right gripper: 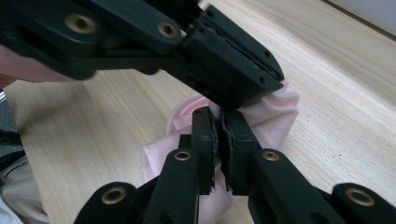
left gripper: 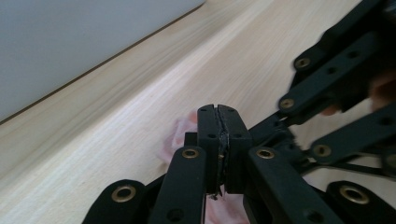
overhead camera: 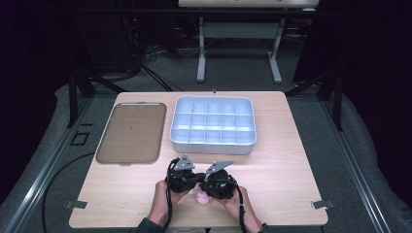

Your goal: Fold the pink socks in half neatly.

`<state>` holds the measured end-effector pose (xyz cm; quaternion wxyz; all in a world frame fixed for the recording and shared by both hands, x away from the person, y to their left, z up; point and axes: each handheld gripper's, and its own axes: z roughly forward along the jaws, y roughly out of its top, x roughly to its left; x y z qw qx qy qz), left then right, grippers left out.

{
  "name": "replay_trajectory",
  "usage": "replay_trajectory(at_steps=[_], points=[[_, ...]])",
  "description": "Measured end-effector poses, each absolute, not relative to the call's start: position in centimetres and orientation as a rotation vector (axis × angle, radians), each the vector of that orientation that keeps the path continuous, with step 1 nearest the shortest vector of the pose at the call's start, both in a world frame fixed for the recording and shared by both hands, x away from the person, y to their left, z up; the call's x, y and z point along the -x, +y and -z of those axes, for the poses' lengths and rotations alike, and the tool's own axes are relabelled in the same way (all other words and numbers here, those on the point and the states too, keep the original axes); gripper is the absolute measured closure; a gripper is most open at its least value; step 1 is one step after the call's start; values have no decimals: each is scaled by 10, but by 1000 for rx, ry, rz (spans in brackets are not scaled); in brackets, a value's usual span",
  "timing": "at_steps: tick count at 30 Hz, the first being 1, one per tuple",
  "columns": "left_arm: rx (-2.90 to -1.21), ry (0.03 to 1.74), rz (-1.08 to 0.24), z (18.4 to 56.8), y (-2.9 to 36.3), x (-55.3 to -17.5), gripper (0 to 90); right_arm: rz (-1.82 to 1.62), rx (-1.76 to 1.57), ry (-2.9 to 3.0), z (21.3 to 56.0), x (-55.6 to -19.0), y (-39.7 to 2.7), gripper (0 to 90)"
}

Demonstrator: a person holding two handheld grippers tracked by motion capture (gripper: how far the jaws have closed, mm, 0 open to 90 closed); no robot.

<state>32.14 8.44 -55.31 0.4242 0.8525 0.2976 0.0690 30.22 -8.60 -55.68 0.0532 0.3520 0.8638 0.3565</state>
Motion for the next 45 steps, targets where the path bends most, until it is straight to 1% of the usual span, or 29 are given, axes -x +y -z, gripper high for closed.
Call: replay_trajectory(at_steps=[4, 11, 16, 19, 24, 30, 36, 39, 40, 43, 45], points=[[-2141, 750, -176, 557, 83, -323, 893, -1083, -1066, 2621, 556, -300, -86, 829], [-2141, 769, -199, 563, 82, -320, 895, -1071, -1058, 2617, 551, -291, -88, 771], [-2128, 768, -193, 565, 83, -319, 896, -1055, -1014, 2624, 546, -279, -88, 784], [-2111, 774, -189, 569, 85, -319, 896, -1028, -1012, 2642, 553, -278, -85, 815], [-2084, 786, -171, 573, 91, -318, 897, -1070, -1015, 2628, 562, -276, -83, 834], [-2071, 788, -171, 575, 92, -317, 897, -1080, -1001, 2623, 565, -275, -84, 839], [-2081, 775, -197, 575, 91, -315, 897, -1106, -1003, 2638, 565, -279, -87, 837], [-2070, 768, -193, 577, 94, -315, 897, -1140, -1035, 2642, 565, -279, -90, 793], [-2066, 765, -199, 577, 94, -315, 897, -1169, -1048, 2650, 564, -279, -93, 713], [-2050, 775, -204, 579, 95, -313, 898, -1209, -1072, 2664, 561, -279, -101, 674], [-2039, 776, -190, 580, 97, -313, 898, -1259, -1106, 2673, 557, -282, -110, 606]])
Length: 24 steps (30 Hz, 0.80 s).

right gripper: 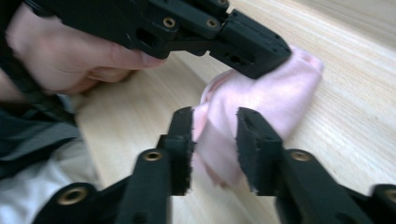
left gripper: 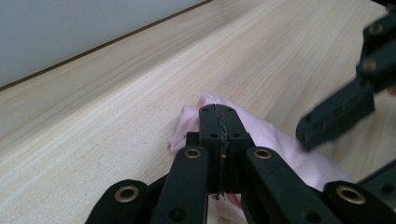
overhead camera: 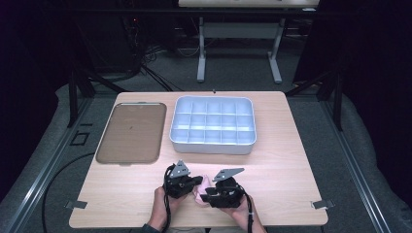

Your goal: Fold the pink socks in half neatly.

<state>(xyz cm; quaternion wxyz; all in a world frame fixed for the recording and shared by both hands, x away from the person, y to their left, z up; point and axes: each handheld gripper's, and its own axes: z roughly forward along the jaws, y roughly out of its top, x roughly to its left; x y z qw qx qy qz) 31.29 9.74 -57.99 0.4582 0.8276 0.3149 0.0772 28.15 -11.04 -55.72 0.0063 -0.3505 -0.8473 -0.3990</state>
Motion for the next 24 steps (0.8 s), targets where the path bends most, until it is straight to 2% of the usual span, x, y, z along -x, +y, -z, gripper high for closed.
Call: replay_trajectory(at_steps=[5, 11, 16, 18, 24], points=[[-2017, 792, -191, 582, 99, -311, 898, 1265, 1285, -2551, 555, -294, -125, 499], [-2018, 800, -203, 583, 102, -308, 897, 1134, 1340, -2552, 570, -308, -103, 372], [-2011, 824, -216, 585, 107, -306, 897, 1100, 1308, -2659, 570, -304, -88, 382], [-2017, 822, -214, 584, 108, -306, 897, 1064, 1280, -2683, 569, -305, -86, 442], [-2006, 833, -213, 584, 108, -306, 896, 1047, 1256, -2617, 569, -309, -87, 549]])
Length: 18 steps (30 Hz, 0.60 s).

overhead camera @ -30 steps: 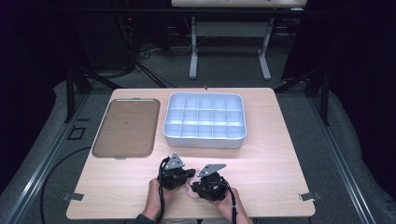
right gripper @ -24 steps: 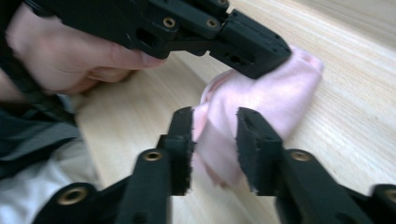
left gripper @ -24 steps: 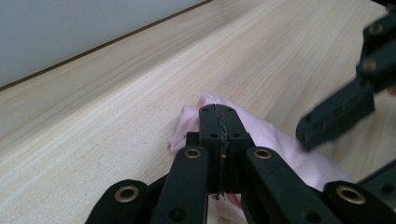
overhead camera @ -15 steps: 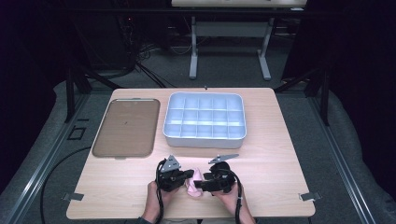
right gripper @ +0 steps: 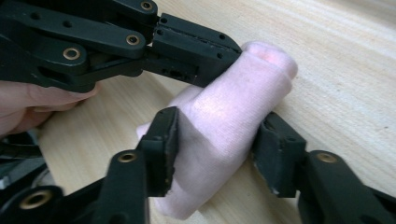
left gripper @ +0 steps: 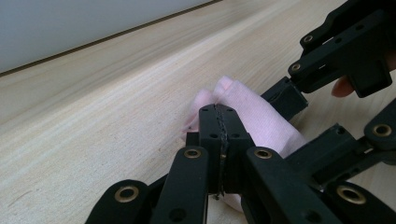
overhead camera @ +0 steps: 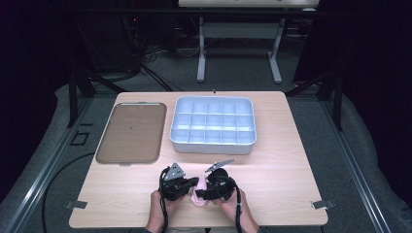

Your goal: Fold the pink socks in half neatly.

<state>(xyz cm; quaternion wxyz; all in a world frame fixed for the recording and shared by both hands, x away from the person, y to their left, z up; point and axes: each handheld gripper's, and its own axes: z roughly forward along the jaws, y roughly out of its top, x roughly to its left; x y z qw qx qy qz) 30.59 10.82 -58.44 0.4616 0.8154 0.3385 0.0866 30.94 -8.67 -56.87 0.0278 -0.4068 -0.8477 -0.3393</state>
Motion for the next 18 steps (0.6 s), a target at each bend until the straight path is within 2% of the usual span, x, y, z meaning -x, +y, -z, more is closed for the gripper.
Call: replay_trajectory(at_steps=[6, 12, 16, 18], points=[[-2014, 829, -212, 583, 109, -307, 896, 1094, 1264, -2522, 573, -312, -92, 645], [-1995, 839, -201, 581, 111, -309, 887, 1107, 1243, -2482, 576, -317, -96, 698], [-1968, 891, -225, 576, 123, -310, 820, 1103, 1231, -2503, 574, -315, -96, 726], [-1956, 930, -237, 574, 130, -310, 756, 1110, 1234, -2504, 574, -314, -96, 732]])
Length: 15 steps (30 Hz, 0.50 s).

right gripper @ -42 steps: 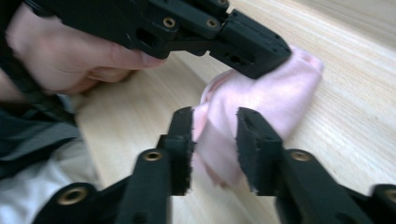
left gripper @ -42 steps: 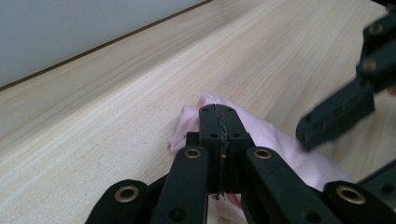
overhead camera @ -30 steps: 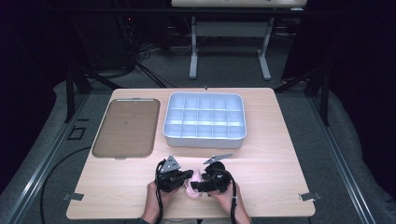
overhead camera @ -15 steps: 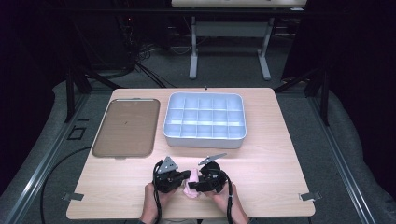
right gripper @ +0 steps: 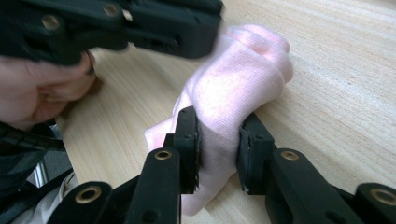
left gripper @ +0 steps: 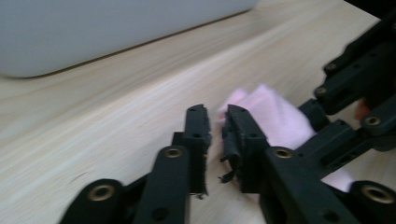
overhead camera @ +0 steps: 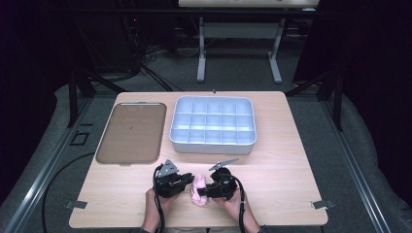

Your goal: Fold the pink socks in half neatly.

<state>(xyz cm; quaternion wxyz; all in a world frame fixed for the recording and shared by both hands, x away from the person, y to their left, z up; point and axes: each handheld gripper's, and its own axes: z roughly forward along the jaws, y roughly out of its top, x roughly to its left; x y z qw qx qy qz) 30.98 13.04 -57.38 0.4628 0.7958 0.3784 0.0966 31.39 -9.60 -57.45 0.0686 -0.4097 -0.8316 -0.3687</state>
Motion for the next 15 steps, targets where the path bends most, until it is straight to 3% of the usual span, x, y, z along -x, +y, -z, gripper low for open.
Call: replay_trajectory(at_steps=[9, 15], points=[[-1979, 1090, -413, 580, 167, -304, 333, 1140, 1221, -2490, 577, -314, -99, 735], [-2034, 1113, -432, 588, 166, -302, 236, 1155, 1222, -2485, 577, -313, -99, 734]])
